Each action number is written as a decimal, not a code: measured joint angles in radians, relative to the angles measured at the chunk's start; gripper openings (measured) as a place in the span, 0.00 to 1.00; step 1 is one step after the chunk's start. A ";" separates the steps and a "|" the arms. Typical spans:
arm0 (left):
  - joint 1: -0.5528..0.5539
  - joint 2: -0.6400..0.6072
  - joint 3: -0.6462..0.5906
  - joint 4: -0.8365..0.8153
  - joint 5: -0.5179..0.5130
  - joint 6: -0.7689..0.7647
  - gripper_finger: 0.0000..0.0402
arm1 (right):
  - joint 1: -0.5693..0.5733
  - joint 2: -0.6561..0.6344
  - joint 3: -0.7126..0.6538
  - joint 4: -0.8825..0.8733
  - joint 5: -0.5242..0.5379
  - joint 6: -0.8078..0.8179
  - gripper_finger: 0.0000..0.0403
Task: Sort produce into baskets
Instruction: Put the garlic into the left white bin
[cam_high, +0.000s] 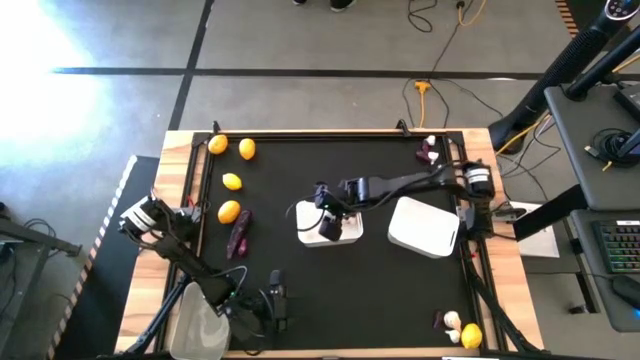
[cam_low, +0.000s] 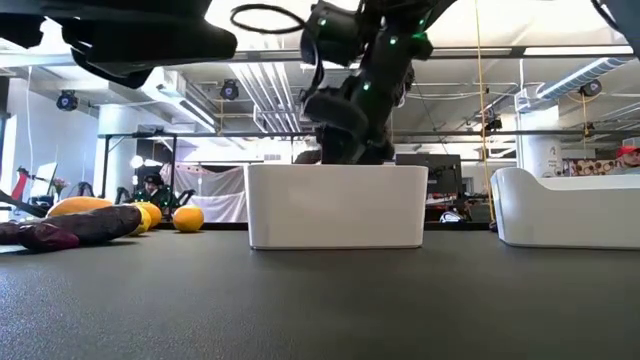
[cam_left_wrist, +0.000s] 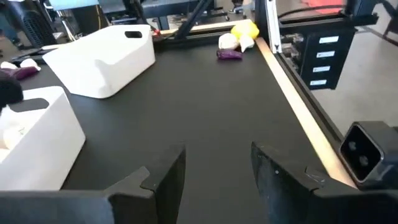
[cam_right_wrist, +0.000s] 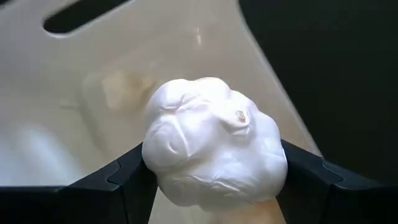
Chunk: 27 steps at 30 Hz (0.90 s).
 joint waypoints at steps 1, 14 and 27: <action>-0.001 0.003 0.000 0.003 0.002 -0.001 0.41 | 0.004 0.014 0.006 0.001 -0.001 -0.004 0.63; -0.001 0.023 0.000 0.008 0.042 0.018 0.41 | 0.044 0.057 0.110 0.003 -0.019 -0.034 0.86; 0.011 0.059 0.000 0.011 -0.005 -0.003 0.41 | 0.352 -0.187 0.127 -0.359 0.166 0.208 0.85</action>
